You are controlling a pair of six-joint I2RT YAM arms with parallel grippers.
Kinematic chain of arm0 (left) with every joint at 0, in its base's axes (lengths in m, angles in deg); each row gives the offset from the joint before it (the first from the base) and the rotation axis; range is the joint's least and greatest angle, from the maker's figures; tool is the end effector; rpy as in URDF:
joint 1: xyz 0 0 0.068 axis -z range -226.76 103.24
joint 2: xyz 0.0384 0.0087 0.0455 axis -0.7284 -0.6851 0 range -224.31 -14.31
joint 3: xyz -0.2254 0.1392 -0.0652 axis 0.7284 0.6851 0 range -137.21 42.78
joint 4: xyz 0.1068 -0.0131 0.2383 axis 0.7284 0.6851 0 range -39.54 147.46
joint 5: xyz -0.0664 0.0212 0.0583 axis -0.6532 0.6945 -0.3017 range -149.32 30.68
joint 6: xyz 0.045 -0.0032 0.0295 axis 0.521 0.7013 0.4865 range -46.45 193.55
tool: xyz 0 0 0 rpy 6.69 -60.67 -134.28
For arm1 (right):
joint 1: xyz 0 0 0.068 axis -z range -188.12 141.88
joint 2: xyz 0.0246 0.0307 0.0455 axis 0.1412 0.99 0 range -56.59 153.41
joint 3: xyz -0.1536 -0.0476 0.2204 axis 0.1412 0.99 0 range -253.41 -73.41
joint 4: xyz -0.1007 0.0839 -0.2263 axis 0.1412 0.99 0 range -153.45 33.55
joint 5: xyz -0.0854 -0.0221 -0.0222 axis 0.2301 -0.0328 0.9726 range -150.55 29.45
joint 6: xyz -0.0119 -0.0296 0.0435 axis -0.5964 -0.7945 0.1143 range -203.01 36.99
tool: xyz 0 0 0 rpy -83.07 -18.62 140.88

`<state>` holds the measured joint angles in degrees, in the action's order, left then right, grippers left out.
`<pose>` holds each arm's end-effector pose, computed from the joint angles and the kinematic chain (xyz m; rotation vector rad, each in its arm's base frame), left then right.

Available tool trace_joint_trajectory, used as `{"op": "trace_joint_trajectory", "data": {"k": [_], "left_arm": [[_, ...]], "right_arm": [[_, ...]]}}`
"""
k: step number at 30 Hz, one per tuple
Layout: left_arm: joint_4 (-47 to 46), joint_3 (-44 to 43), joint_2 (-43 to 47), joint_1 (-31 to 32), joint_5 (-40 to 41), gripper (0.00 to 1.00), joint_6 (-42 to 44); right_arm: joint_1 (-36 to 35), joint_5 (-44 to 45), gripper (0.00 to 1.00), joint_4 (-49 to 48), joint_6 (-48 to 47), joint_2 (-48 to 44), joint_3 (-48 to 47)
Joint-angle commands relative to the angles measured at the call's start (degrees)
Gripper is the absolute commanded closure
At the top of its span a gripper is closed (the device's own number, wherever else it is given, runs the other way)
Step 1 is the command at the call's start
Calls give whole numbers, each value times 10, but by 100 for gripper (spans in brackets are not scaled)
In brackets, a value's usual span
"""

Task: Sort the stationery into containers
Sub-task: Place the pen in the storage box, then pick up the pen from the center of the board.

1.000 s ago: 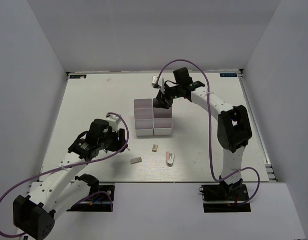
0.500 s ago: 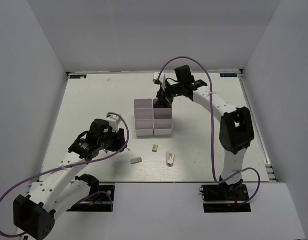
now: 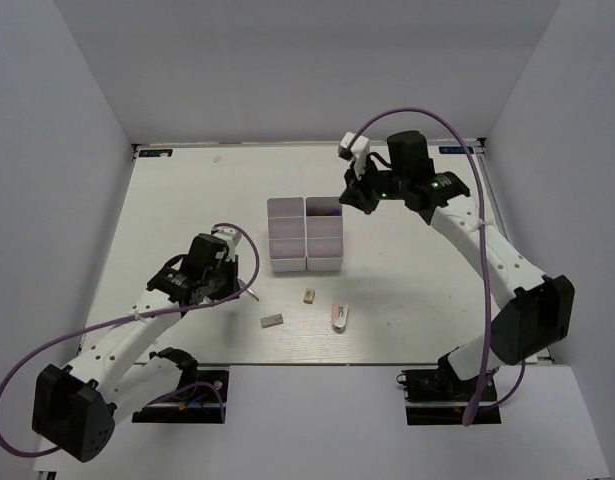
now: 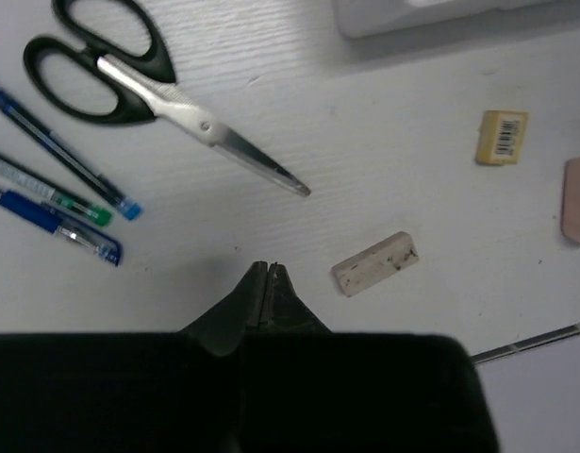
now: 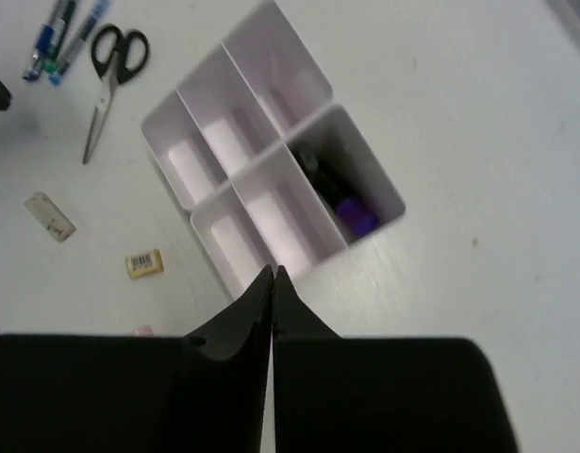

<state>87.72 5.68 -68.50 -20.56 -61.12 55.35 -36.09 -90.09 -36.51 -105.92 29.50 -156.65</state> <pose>0.1621 -0.0809 0.2240 0.1910 2.5479 -0.3475 0.2929 0.1754 0.3725 -1.1612 1.7127 0.5911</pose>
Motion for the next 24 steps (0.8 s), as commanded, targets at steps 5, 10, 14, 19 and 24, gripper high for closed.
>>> {"op": "trace_joint_trajectory", "data": {"k": [5, 10, 14, 19, 24], "left_arm": [[116, -90, -72, -48, 167, 55, -126], [92, -116, -132, -199, 44, 51, -140], [57, -169, -222, -232, 56, 56, -117], [45, -219, -301, -235, 53, 61, -105], [44, -238, -346, -239, 79, 62, -102]], "right_arm": [[34, 63, 27, 226, 60, -48, 60], [54, 67, 100, 129, 105, -158, 212], [59, 36, 63, 123, 116, -185, 267], [74, 33, 86, 108, 125, -203, 296], [79, 26, 86, 102, 128, -209, 308]]}}
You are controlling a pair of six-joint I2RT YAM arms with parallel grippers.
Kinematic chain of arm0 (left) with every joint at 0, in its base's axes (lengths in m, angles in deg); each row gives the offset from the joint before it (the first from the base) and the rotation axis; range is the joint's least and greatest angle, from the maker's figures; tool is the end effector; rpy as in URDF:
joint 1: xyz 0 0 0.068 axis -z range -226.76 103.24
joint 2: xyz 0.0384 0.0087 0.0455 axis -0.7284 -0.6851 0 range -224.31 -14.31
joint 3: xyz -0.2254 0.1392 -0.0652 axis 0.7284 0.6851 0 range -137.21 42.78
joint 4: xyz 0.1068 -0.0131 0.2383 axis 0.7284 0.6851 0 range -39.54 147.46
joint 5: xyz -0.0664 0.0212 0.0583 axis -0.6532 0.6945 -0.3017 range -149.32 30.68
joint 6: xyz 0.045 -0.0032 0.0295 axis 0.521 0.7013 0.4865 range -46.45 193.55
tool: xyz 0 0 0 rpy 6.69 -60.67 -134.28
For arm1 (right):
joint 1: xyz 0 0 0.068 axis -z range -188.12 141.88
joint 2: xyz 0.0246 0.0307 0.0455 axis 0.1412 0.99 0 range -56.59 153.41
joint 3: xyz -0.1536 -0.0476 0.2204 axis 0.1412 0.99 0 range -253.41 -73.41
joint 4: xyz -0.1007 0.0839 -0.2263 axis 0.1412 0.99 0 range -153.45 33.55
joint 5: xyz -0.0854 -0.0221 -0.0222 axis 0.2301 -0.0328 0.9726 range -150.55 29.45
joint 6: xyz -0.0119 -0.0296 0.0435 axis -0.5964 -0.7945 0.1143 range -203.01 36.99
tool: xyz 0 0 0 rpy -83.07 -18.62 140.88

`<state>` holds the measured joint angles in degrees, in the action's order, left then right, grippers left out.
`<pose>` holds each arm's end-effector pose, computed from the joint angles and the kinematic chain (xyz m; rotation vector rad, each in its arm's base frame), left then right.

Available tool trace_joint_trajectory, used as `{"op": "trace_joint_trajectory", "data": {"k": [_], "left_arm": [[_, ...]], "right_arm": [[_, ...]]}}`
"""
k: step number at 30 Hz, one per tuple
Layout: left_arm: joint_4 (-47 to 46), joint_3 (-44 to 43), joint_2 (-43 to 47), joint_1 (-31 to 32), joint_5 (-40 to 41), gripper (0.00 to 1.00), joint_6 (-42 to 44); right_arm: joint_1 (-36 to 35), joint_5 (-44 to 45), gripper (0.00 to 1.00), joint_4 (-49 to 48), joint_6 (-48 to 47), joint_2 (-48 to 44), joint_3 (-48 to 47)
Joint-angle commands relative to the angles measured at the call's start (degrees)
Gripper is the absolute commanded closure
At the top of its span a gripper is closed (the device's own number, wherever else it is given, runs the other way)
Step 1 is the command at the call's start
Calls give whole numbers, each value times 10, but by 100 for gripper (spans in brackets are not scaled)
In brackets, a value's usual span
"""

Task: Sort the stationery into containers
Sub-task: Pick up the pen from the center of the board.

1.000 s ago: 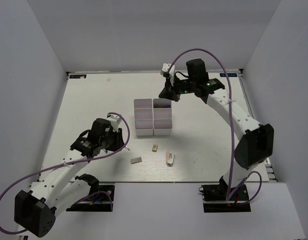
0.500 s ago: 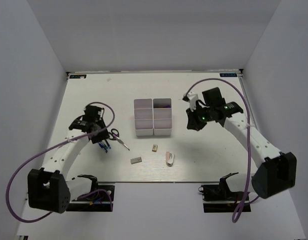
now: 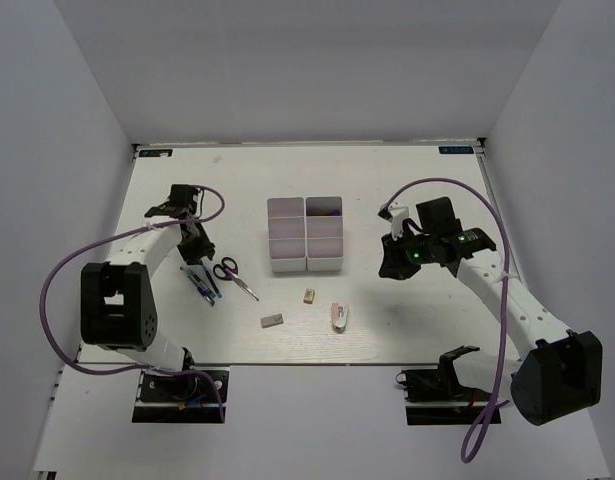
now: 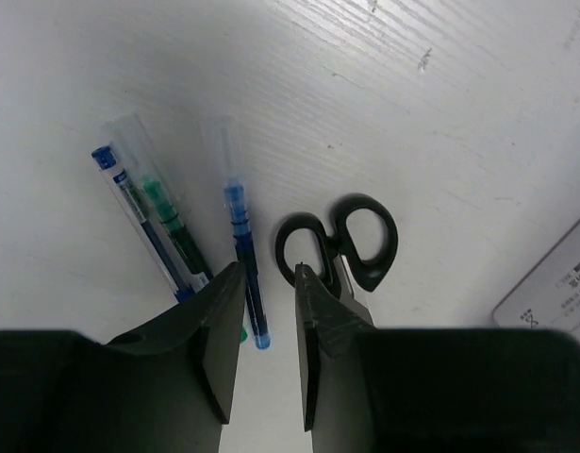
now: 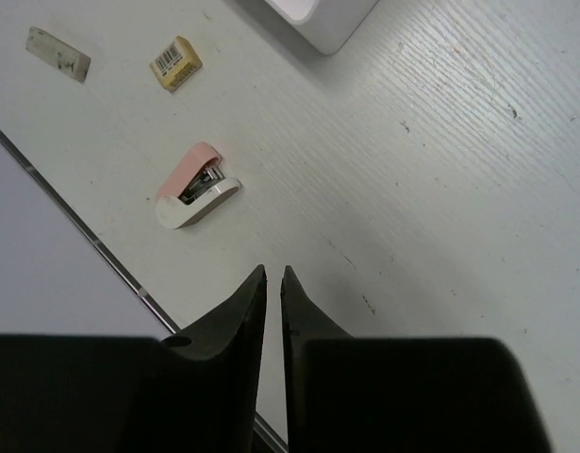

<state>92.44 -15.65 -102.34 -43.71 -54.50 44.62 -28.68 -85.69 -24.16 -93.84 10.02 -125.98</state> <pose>0.2880 -0.0122 0.2047 -0.6480 2.7339 -0.0117 0.2110 0.0953 0.2694 -0.8453 2.3318 0.6191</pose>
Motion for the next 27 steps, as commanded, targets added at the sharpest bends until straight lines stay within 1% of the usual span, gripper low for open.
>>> {"op": "trace_joint_trajectory", "data": {"k": [1, 5, 20, 25, 27], "left_arm": [[-6, -24, -14, -12, 14, 62, 6], [-15, -22, -32, -21, 18, 62, 10], [-44, -18, -99, -21, 23, 62, 12], [-55, -10, -110, -20, 27, 63, 16], [-60, -5, -116, -20, 31, 67, 18]], "right_arm": [[7, -17, 86, -22, 9, -13, 1], [10, -17, 86, -23, 9, -10, 4], [25, -32, 85, -22, 15, -3, 3], [33, -43, 85, -18, 15, -5, 3], [36, -48, 85, -17, 16, -5, 1]]}}
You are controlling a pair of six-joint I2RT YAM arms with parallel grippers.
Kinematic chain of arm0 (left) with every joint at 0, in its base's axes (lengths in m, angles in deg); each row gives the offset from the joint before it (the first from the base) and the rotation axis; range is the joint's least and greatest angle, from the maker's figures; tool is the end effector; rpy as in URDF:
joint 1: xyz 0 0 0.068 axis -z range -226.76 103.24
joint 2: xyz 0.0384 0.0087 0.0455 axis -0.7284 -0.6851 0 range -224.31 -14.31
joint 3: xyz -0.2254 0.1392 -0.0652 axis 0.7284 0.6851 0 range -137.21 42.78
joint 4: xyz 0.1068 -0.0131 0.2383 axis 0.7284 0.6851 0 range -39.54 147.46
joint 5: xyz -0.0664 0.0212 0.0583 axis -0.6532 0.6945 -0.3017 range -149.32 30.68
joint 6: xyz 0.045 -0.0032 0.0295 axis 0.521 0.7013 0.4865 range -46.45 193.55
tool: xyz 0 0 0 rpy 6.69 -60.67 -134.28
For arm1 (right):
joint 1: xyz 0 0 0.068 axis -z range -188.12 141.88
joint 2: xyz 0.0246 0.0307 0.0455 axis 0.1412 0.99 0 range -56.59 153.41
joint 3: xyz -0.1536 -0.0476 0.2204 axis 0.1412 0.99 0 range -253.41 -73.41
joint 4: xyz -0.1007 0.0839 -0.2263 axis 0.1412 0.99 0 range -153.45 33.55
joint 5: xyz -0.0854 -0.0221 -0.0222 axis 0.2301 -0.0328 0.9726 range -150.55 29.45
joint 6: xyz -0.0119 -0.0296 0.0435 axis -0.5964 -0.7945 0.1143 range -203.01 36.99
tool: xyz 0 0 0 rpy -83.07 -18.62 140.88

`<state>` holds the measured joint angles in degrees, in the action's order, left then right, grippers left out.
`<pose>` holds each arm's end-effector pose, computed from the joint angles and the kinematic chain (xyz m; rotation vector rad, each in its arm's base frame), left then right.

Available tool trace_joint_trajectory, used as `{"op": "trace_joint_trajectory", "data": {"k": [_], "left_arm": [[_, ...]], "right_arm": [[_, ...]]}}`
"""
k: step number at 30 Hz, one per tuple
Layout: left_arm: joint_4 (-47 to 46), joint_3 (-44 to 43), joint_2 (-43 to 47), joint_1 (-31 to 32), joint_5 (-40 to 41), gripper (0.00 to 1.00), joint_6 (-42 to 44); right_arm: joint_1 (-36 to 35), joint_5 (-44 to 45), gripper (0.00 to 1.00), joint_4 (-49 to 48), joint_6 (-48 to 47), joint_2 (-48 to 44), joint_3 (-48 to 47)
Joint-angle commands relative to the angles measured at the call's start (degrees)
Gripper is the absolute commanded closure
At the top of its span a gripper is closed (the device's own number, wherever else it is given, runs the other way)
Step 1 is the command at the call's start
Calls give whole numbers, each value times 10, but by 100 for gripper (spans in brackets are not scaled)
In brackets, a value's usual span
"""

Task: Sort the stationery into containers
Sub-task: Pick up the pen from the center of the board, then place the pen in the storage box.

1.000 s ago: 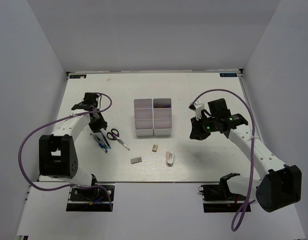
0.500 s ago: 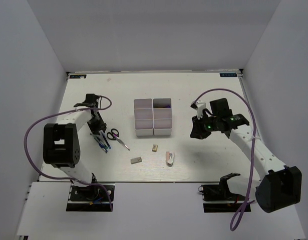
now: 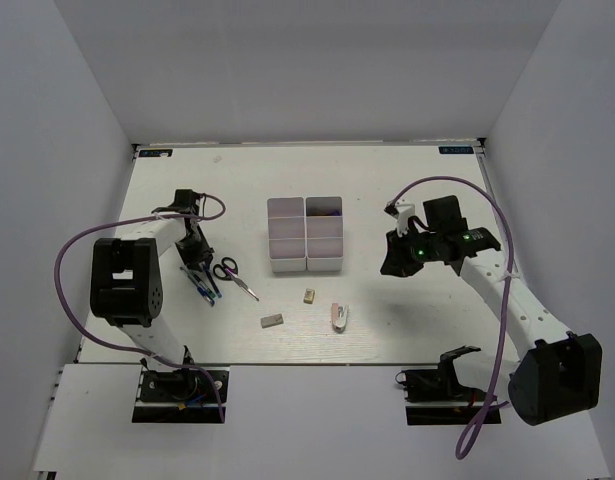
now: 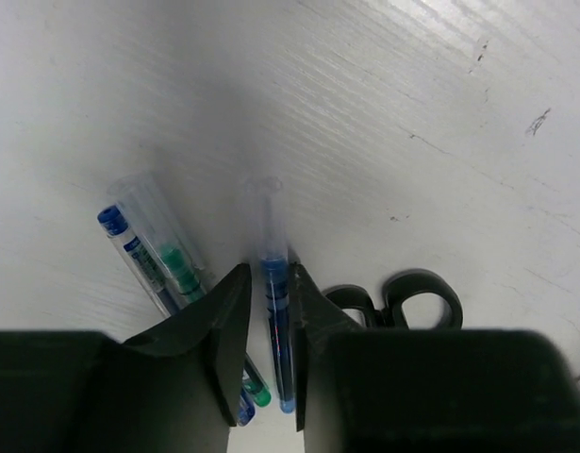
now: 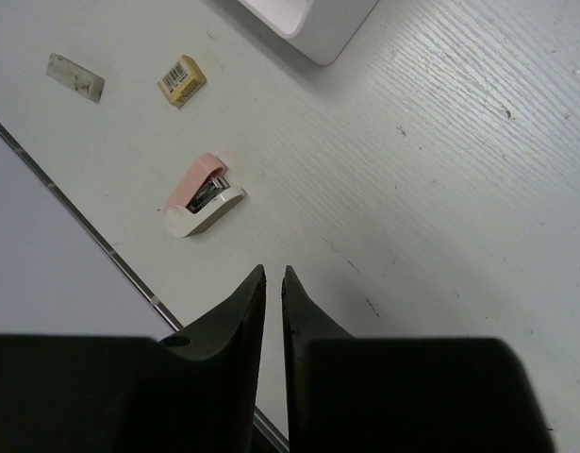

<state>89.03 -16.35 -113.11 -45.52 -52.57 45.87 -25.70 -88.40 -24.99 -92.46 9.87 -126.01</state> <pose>0.3096 -0.0024 0.1572 -0.6834 2.8310 0.0915 0.2156 0.0857 0.2716 -0.7719 2.3266 0.6632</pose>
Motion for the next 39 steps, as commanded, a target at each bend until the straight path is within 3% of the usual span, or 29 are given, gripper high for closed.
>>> {"op": "trace_joint_trajectory", "data": {"k": [1, 5, 8, 9, 10, 11, 13, 15, 18, 19, 21, 22, 23, 26, 27, 31, 34, 39], "left_arm": [[-26, 7, -11, -2, 14, 69, 6], [-26, 7, -10, -1, 19, 97, 9], [-22, 3, 6, 2, 21, 100, 13], [-21, -1, 29, 4, 22, 100, 17], [-14, -4, 38, 5, 21, 100, 17], [-13, -8, 47, 6, 18, 100, 18], [-1, -28, 87, 12, 0, 100, 25], [2, -57, 125, 28, -18, 100, 29], [-2, -86, 153, 70, -51, 100, 29], [-12, -106, 167, 108, -59, 100, 29], [-50, -113, 175, 133, -85, 100, 39], [-69, -110, 189, 179, -81, 100, 42], [-125, -111, 192, 196, -56, 100, 56], [-188, -129, 183, 285, -1, 100, 105], [-199, -139, 172, 298, 66, 100, 115], [-296, -190, 107, 391, 204, 100, 231], [-345, -213, 76, 424, 285, 100, 335], [-497, -204, 21, 459, 325, 100, 456]], "right_arm": [[8, -23, 85, -7, 2, -4, 2], [13, -28, 85, -6, 1, -4, 2], [18, -37, 79, -4, 0, -4, 3], [19, -40, 74, -2, 0, -4, 1], [20, -42, 55, 2, -4, -4, 2], [22, -44, 49, 0, -6, -4, 2], [24, -50, 46, 2, -7, -2, 1], [24, -55, 52, 2, -10, 0, 0], [25, -56, 70, 3, -9, 3, 1], [24, -56, 74, 0, -9, 3, 3], [25, -55, 88, -5, -8, 3, 5], [25, -53, 97, -7, -8, 3, 7], [24, -51, 100, -11, -12, 2, 10], [26, -50, 100, -16, -14, -2, 14], [24, -50, 100, -20, -14, 1, 18], [25, -49, 100, -22, -16, 3, 20], [26, -50, 100, -22, -18, 5, 21], [23, -53, 100, -23, -19, 7, 22]]}}
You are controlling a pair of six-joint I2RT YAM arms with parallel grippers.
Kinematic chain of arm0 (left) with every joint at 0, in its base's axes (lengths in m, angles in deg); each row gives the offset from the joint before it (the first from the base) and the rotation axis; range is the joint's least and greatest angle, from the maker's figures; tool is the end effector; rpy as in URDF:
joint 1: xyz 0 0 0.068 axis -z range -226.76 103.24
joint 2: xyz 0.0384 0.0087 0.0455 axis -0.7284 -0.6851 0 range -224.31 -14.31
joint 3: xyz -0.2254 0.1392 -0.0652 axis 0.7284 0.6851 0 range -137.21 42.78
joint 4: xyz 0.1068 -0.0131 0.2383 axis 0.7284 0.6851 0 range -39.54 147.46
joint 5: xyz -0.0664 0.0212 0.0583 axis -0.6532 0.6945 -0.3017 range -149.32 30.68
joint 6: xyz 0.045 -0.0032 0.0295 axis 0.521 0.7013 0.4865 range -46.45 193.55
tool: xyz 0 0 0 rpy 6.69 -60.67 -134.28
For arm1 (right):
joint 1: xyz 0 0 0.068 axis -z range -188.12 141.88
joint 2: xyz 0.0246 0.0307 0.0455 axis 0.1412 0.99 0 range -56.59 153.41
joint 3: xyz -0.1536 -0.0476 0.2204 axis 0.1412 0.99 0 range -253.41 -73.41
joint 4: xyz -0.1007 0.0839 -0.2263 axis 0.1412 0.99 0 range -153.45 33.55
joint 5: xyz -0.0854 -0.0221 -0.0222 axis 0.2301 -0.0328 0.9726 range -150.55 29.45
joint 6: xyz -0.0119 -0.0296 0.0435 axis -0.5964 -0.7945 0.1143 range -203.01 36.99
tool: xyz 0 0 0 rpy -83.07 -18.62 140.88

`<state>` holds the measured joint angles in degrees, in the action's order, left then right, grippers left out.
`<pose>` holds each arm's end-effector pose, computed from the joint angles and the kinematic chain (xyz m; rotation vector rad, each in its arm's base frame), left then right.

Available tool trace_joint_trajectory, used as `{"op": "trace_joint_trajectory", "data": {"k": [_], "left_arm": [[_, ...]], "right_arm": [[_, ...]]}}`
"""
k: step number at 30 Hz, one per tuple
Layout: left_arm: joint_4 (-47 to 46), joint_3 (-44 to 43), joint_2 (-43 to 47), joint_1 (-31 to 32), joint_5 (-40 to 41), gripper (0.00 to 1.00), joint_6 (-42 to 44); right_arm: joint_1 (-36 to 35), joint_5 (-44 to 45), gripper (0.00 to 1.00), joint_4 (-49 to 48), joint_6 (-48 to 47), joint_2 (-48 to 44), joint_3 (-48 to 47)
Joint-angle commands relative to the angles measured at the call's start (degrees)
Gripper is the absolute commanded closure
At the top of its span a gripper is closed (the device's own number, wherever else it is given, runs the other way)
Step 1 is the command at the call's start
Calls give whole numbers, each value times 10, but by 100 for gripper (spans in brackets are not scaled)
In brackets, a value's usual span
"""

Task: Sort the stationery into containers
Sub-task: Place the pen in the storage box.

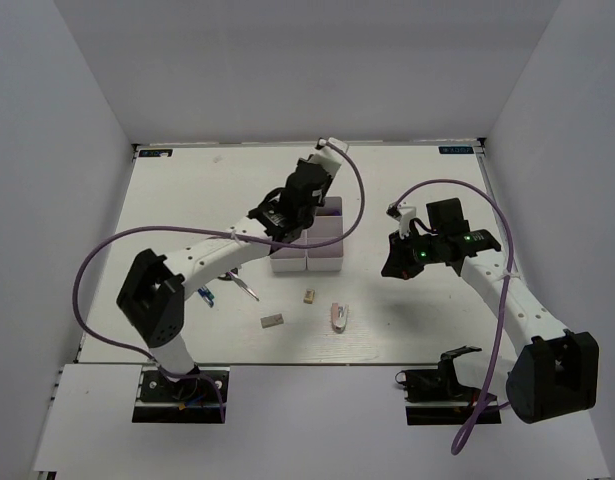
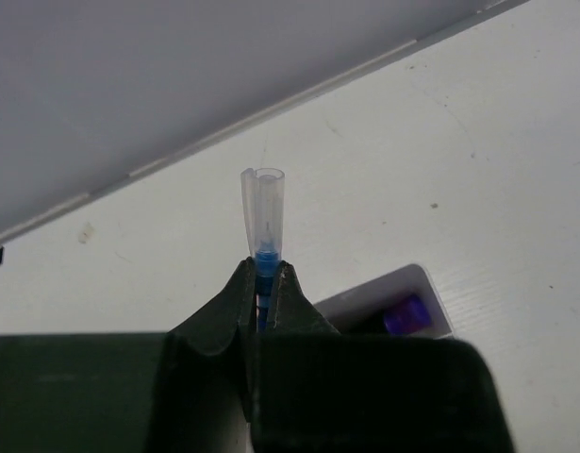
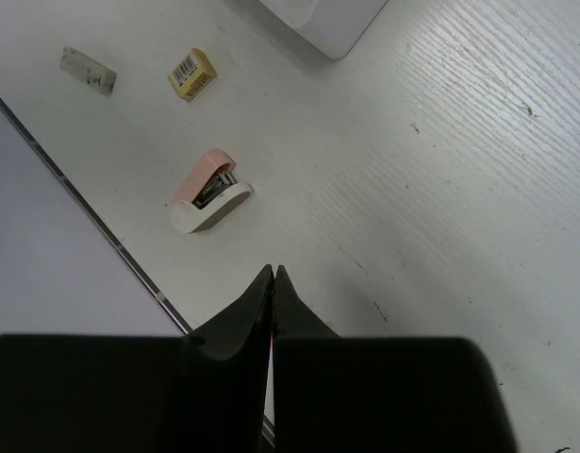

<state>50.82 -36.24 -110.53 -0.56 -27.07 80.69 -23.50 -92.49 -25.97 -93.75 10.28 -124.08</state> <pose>0.2904 -0.2752 0.3295 0.4643 1.7690 0.0495 0.2169 0.0792 0.2616 -0.7742 2.3235 0.7297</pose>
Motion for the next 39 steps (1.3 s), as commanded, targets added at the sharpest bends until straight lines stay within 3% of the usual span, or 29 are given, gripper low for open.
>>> {"op": "trace_joint_trajectory", "data": {"k": [1, 11, 16, 27, 29, 34, 39], "left_arm": [[-118, -7, -6, 9, 69, 100, 111], [-185, 83, 0, -22, -12, 100, 82], [-184, 132, 17, -49, -61, 100, 23], [-222, 172, 28, -59, -76, 100, 22], [-219, 183, 37, -58, -78, 93, 20], [-203, 195, 50, -59, -65, 64, 12], [-188, 197, 56, -59, -55, 46, 10]], "right_arm": [[3, -13, 100, -14, -6, 4, 3], [3, -17, 100, -9, -11, 5, 3], [7, -18, 100, -9, -10, 6, 4], [9, -24, 100, -10, -10, 12, 4], [11, -24, 100, -10, -10, 12, 4], [12, -28, 100, -8, -9, 15, 3], [12, -29, 100, -6, -9, 16, 3]]}}
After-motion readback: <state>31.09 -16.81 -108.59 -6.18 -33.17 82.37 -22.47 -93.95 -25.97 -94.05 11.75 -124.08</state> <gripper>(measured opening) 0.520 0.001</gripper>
